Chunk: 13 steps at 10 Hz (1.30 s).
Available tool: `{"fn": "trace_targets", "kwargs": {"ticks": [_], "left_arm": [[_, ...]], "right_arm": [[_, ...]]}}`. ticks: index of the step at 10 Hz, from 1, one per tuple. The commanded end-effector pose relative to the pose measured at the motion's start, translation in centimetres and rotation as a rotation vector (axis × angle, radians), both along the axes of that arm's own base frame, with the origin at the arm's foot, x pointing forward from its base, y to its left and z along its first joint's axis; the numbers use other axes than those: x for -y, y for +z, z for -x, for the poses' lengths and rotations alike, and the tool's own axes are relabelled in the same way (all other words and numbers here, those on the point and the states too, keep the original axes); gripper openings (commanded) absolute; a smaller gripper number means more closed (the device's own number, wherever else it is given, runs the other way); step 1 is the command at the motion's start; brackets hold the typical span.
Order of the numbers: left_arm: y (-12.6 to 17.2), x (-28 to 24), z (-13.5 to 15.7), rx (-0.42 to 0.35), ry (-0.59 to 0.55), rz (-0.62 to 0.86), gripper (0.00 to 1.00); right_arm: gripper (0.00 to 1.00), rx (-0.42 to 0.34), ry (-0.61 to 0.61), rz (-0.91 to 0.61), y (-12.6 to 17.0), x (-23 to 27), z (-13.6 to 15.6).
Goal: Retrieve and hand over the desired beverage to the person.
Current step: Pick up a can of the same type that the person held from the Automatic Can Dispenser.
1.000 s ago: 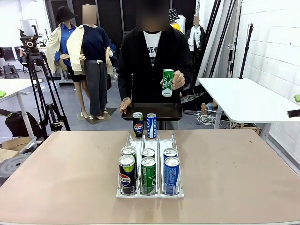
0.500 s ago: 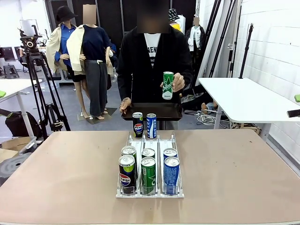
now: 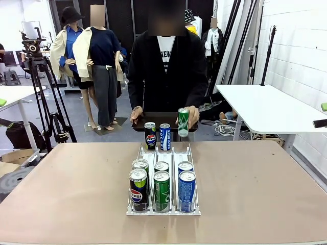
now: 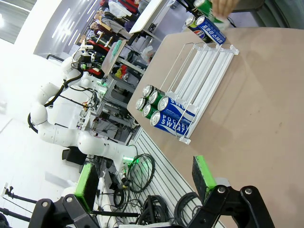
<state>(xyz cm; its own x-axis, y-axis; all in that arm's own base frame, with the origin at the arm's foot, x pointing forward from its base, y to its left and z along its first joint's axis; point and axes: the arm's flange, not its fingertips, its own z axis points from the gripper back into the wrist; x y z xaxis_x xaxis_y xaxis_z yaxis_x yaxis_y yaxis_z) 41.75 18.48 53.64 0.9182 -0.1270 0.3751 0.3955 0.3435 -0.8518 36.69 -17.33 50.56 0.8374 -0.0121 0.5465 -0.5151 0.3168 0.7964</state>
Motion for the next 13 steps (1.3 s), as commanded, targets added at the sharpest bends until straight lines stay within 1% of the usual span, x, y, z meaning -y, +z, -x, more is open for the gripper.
{"fn": "trace_targets", "kwargs": {"ticks": [1, 13], "left_arm": [[0.05, 0.11, 0.46, 0.009, 0.005, 0.003, 1.0], [0.05, 0.11, 0.46, 0.009, 0.005, 0.003, 1.0]], "right_arm": [[1.0, 0.007, -0.014, 0.009, -0.12, -0.34, 0.17], [1.0, 0.007, -0.014, 0.009, -0.12, -0.34, 0.17]]}}
